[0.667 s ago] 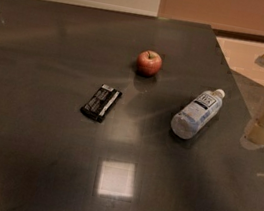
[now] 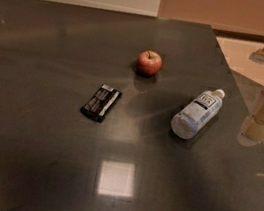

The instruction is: Move rxbar chocolate near apple

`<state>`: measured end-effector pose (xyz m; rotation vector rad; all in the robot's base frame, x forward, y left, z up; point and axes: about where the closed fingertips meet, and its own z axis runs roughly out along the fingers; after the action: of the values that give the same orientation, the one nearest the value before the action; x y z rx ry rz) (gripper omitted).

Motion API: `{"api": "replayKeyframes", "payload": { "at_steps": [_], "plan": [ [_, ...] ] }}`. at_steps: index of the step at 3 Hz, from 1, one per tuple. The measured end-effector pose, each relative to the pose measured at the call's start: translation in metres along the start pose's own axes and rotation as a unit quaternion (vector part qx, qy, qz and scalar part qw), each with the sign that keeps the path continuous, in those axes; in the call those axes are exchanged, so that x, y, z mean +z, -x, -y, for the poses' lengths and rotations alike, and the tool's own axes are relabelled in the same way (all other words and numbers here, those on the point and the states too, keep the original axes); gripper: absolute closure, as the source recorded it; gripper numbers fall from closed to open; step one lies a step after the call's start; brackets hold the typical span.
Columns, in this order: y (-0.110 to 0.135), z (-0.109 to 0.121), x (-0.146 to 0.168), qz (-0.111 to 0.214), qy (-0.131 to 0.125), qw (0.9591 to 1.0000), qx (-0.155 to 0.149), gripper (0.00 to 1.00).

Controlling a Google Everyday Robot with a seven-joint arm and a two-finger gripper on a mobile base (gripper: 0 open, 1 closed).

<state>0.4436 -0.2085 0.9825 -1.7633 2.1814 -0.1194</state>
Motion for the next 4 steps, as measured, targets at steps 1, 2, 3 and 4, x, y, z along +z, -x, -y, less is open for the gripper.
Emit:
{"api": "replayKeyframes", "payload": {
  "at_steps": [1, 2, 3, 4],
  "plan": [
    [0.023, 0.013, 0.006, 0.011, 0.002, 0.9991, -0.040, 0.00],
    [0.058, 0.026, 0.022, 0.029, 0.014, 0.9949, -0.096, 0.00],
    [0.099, 0.029, 0.048, 0.047, 0.036, 0.9857, -0.158, 0.00],
    [0.139, 0.026, 0.081, 0.060, 0.067, 0.9704, -0.224, 0.00]
  ]
}}
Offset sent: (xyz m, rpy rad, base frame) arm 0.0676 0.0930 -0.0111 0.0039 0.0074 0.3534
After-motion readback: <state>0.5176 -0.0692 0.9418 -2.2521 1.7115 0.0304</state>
